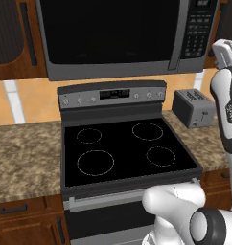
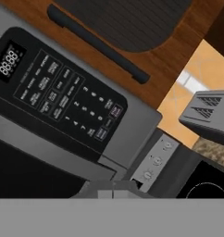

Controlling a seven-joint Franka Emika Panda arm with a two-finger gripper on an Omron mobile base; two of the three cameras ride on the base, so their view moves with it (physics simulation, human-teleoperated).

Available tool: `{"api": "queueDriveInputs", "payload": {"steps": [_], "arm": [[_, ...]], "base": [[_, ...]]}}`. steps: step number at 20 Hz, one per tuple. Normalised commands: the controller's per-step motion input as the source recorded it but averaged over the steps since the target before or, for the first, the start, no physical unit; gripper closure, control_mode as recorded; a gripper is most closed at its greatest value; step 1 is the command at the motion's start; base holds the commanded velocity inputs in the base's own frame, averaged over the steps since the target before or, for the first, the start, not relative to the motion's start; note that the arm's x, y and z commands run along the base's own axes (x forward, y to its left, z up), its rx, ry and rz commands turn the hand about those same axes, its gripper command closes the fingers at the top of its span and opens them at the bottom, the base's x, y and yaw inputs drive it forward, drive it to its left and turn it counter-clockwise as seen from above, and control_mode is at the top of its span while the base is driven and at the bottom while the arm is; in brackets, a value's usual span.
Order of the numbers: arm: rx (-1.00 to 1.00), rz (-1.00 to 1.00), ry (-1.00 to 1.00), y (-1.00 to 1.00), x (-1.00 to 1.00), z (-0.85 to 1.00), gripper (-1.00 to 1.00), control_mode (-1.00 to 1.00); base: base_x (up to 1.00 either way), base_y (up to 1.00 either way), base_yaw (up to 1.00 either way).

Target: Open the microwave, place the bowl with waffle inside the microwave, then close the microwave door and turn it on.

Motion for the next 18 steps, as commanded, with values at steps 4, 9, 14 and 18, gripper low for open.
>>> {"api": "queueDriveInputs", "payload": {"steps": [4, 9, 14, 18], "arm": [[0.09, 0.00, 0.00, -0.24, 0.29, 0.03, 1.00, -1.00], [0.03, 0.01, 0.00, 0.04, 0.07, 0.00, 1.00, -1.00], [0.00, 0.00, 0.00, 0.09, 0.16, 0.00, 1.00, -1.00], [0.00, 0.00, 0.00, 0.07, 0.50, 0.00, 1.00, -1.00]], "base": [[0.00, 0.00, 0.00], [0.00, 0.00, 0.00], [0.00, 0.00, 0.00], [0.00, 0.00, 0.00]]}}
